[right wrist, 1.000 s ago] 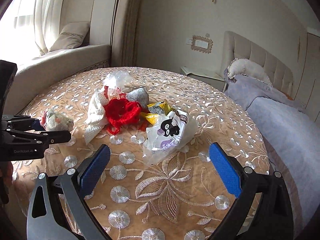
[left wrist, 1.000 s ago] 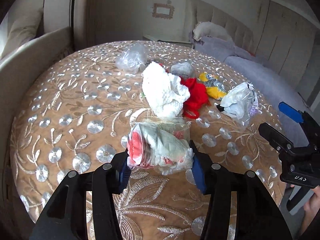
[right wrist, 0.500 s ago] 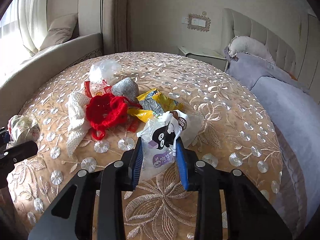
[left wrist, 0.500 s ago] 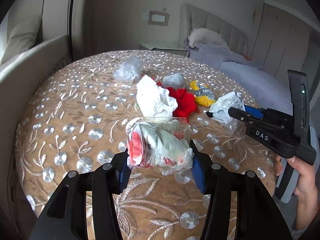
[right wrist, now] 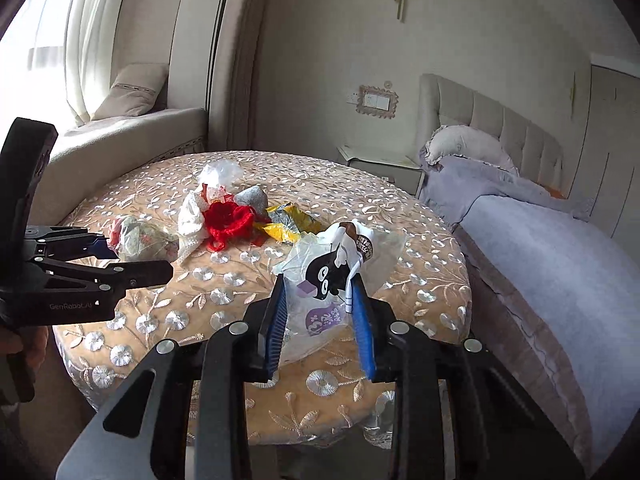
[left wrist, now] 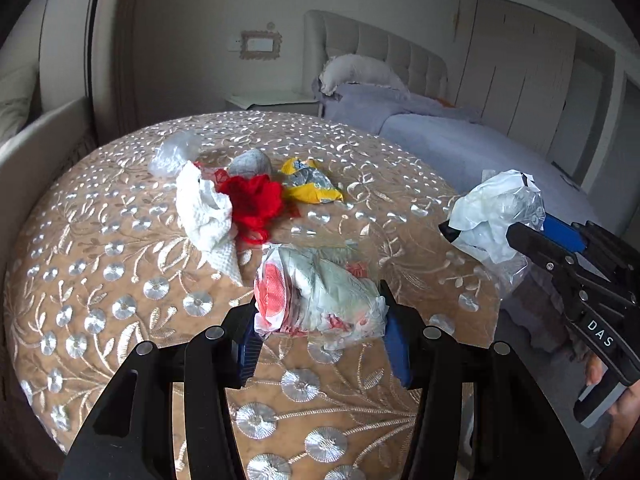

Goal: Collect trash
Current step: 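Carry both bags over the white bin and open both tools to drop them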

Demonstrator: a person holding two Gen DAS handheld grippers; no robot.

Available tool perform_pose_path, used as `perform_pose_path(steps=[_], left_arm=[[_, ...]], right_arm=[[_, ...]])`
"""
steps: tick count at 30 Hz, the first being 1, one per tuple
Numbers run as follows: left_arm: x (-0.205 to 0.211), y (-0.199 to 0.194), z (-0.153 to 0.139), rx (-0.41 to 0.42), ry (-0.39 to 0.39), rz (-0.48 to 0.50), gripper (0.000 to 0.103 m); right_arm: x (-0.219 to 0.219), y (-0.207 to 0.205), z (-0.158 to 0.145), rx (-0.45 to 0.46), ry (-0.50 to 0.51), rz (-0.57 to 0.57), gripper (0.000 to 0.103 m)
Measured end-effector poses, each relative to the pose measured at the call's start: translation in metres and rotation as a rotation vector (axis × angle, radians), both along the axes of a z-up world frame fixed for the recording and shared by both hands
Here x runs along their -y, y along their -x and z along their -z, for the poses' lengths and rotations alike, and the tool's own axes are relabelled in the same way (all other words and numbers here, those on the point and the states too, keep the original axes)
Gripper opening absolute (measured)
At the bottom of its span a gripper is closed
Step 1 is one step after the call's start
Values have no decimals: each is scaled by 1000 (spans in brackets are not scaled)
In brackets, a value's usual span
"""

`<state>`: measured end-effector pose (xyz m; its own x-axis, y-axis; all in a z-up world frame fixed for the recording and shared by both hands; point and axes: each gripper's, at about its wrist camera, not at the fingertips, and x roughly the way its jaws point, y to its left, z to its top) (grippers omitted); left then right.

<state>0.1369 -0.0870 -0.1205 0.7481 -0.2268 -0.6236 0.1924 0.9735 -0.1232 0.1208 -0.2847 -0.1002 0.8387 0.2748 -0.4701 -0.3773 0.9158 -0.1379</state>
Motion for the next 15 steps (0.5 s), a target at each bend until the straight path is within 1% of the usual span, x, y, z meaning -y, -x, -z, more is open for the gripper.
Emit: perform_pose_path(steps=[5, 9, 15], left_arm=[[44, 14, 5, 1, 1, 97, 51], [80, 27, 11, 2, -4, 171, 51], [128, 53, 25, -1, 5, 268, 51]], right_arm=[[36, 35, 5, 2, -17, 60, 32], [62, 63, 14, 3, -10, 115, 32], [98, 99, 26, 0, -23, 190, 33]])
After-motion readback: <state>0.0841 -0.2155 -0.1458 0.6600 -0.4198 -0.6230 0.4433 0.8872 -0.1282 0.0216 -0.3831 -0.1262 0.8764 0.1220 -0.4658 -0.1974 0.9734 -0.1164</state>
